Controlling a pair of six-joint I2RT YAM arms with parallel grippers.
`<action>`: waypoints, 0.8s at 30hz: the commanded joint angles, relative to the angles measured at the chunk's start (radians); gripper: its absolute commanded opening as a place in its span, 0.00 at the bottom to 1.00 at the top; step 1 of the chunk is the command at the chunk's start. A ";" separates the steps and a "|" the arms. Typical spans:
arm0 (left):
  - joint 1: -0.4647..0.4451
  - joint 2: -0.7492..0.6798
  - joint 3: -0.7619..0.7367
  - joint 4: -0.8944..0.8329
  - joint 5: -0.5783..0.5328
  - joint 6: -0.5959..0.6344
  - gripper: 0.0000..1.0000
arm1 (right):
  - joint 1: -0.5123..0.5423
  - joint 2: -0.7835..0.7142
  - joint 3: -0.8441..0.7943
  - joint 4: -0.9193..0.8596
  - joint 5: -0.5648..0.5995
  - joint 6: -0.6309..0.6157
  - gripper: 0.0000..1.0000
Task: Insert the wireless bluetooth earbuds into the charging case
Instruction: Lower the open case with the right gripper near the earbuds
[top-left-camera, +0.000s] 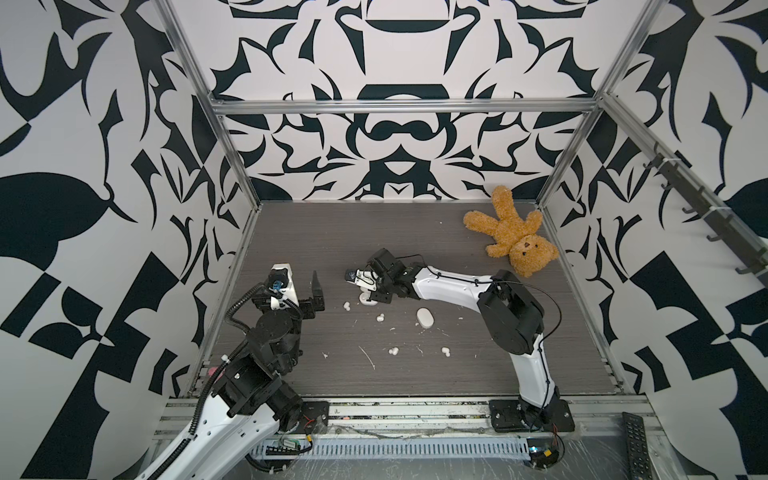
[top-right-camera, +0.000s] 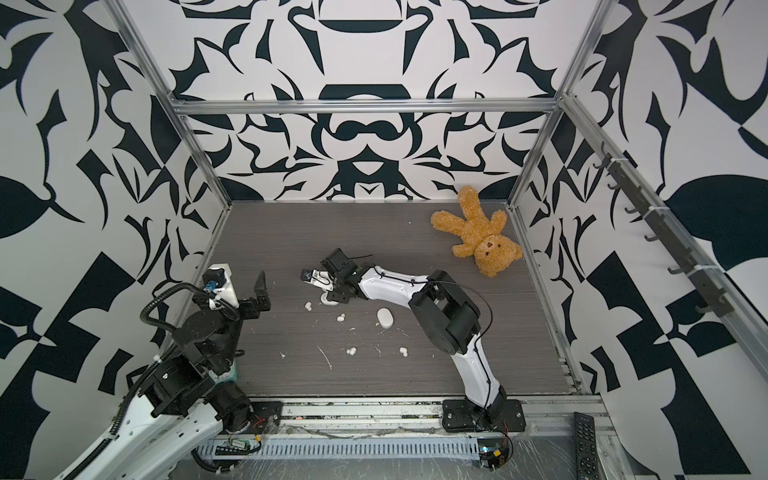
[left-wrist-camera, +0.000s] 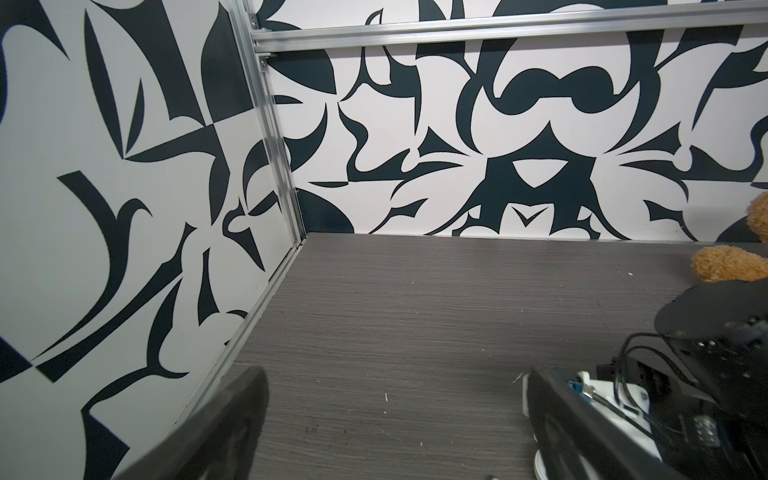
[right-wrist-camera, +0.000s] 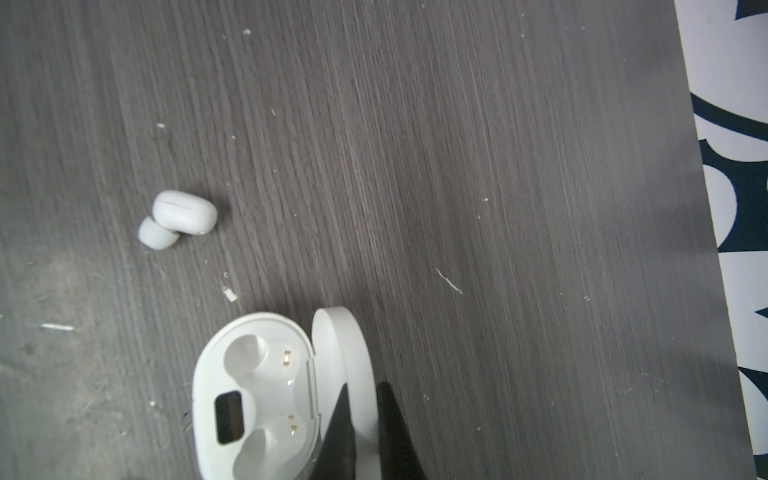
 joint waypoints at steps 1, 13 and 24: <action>0.005 -0.013 -0.018 0.032 -0.003 -0.002 0.99 | 0.008 -0.006 0.024 0.010 -0.014 -0.006 0.08; 0.005 -0.016 -0.018 0.032 -0.003 0.000 0.99 | 0.015 -0.001 0.012 0.019 -0.007 -0.004 0.09; 0.005 -0.018 -0.019 0.034 -0.004 0.000 0.99 | 0.023 0.011 0.006 0.029 0.004 -0.009 0.09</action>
